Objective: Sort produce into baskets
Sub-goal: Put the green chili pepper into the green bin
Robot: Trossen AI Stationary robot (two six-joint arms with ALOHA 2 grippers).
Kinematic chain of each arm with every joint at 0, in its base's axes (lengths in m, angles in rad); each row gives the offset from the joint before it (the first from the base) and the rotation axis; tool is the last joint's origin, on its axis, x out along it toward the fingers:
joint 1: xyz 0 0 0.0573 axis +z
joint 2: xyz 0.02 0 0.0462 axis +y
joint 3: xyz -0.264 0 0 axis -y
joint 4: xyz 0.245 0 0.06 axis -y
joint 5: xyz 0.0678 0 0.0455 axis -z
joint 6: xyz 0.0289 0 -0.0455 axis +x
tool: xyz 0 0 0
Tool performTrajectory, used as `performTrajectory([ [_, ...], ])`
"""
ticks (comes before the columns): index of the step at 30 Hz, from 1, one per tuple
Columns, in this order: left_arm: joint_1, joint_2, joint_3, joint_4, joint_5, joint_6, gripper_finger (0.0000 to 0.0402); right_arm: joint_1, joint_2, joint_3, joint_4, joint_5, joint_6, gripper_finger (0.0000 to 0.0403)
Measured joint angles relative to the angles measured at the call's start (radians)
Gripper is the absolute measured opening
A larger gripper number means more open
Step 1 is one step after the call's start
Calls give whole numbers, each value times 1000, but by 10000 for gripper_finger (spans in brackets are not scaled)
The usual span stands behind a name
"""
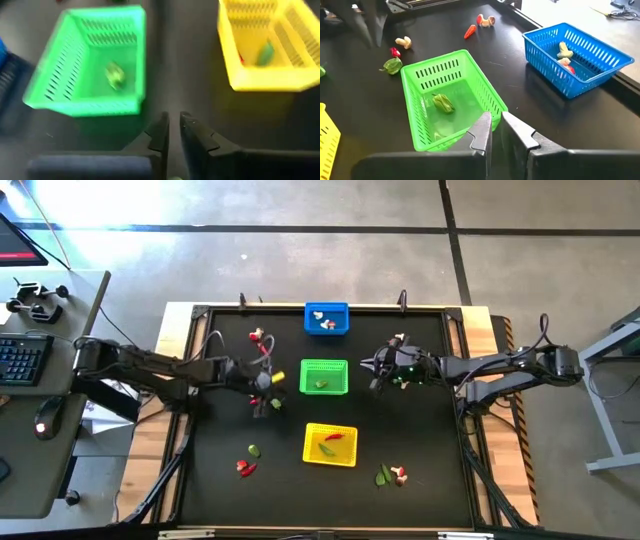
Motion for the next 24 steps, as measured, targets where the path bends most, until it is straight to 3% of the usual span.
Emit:
performTrajectory([
  [12,-125,4,0,-204,-84,-99,144,0,0,0,11,-5,-42,32],
  [17,-113,28,0,-242,-181,-32,167,0,0,0,14,-7,-42,32],
  [24,-81,90,0,-250,-191,141,170,0,0,0,15,-28,-15,32],
])
